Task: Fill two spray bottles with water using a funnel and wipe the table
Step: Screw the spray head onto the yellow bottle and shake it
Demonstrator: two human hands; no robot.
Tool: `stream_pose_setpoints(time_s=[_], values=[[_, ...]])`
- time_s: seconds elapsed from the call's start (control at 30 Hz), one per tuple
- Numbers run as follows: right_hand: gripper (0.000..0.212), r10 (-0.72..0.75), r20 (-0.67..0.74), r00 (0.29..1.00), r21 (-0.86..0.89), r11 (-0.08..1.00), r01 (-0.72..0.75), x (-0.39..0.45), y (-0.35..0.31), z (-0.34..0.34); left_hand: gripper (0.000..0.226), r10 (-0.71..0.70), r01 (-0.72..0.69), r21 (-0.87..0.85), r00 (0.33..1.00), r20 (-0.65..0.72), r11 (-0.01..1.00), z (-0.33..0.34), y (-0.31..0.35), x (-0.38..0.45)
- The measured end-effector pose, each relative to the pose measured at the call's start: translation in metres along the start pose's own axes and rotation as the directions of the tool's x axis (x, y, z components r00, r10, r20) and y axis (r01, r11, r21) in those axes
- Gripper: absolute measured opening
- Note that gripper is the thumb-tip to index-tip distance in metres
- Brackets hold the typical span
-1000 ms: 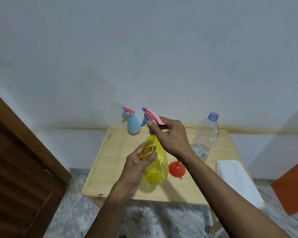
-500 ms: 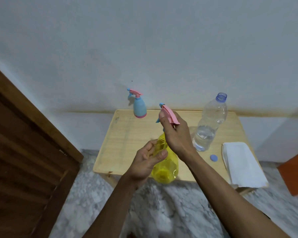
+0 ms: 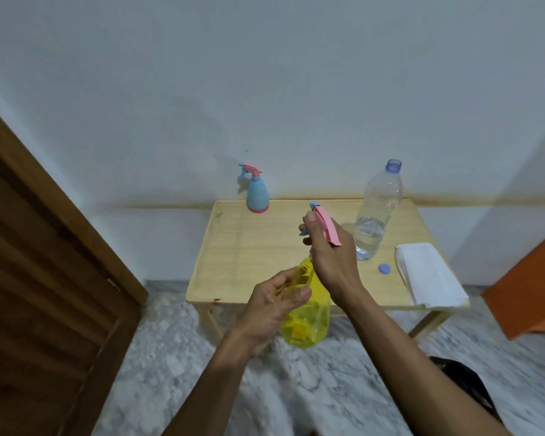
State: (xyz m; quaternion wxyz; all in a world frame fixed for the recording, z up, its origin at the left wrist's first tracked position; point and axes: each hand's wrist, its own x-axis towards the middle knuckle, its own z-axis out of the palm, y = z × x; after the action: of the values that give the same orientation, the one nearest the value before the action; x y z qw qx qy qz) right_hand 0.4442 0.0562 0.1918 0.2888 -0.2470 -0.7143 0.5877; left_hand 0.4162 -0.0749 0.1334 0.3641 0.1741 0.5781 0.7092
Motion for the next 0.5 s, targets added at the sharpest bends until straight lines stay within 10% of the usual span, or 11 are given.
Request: stream_pose_setpoints(time_s=[0.5], values=[[0.039, 0.101, -0.149, 0.984, 0.037, 0.995, -0.096, -0.123, 0.014, -0.014, 0.046, -0.117, 0.121, 0.132, 0.992, -0.042, 0.984, -0.014, -0.038, -0.110]])
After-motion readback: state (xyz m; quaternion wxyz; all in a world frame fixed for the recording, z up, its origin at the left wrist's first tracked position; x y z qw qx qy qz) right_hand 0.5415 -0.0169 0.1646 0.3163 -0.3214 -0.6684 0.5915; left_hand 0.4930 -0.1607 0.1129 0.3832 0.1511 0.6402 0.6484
